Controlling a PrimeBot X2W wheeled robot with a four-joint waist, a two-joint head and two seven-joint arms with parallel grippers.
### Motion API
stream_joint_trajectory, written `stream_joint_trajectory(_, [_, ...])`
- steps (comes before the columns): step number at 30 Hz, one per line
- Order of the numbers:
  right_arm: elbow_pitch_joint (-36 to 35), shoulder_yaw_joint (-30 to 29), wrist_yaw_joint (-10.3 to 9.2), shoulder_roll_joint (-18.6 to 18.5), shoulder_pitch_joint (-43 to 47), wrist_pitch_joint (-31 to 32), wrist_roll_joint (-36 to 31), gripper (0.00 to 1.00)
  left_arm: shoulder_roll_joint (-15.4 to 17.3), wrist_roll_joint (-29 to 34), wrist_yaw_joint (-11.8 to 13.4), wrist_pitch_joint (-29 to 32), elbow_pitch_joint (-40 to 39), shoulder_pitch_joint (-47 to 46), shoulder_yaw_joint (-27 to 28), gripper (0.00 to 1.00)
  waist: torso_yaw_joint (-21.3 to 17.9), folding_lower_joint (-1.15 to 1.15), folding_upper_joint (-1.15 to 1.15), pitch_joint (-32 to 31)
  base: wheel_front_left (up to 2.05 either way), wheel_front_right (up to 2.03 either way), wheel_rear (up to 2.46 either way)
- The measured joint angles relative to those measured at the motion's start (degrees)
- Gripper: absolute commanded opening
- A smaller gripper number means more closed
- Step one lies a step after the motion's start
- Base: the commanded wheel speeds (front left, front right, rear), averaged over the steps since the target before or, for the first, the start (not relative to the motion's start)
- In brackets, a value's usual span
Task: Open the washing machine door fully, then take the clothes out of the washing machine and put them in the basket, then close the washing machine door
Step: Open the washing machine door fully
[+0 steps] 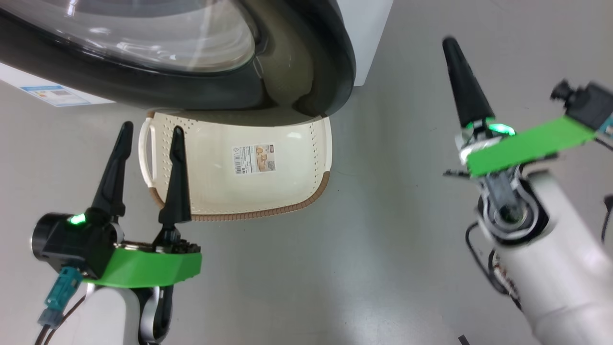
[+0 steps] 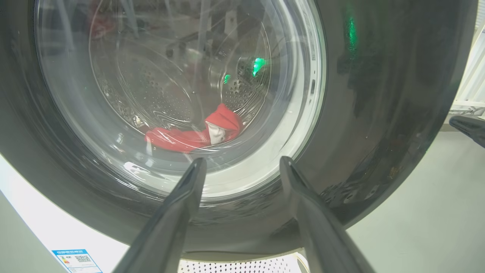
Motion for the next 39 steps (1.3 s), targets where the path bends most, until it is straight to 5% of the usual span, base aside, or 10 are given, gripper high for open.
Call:
stream_joint_trajectory(8, [1.2,-0.9,0.00,-1.0,-8.3,19.4,23.9,0.00,0.0,0.0,0.1,0.0,0.0,0.0,-0.1,1.00,0.2,0.00,0.00,0.7,0.00,0.00,0.00])
stream_joint_trajectory(18, [10.6,-1.8,0.00,-1.0,-18.3,40.8,39.5,0.00,0.0,-0.6,0.6,0.0,-0.1,0.0,-0.6,1.00,1.2,0.00,0.00,0.9,0.00,0.00,0.00])
stream_joint_trajectory(27, [16.4,2.0,0.00,-1.9,-23.3,49.3,41.8,0.00,0.0,-1.2,0.6,0.0,0.1,0.0,-1.2,1.00,2.2,0.00,0.00,0.4,0.00,0.00,0.00])
stream_joint_trajectory(39, [15.1,3.9,0.00,-1.5,-23.5,54.3,40.8,0.00,0.0,-1.2,0.6,0.0,0.4,0.0,-1.1,1.00,2.7,0.00,0.00,-0.2,0.00,0.00,0.00])
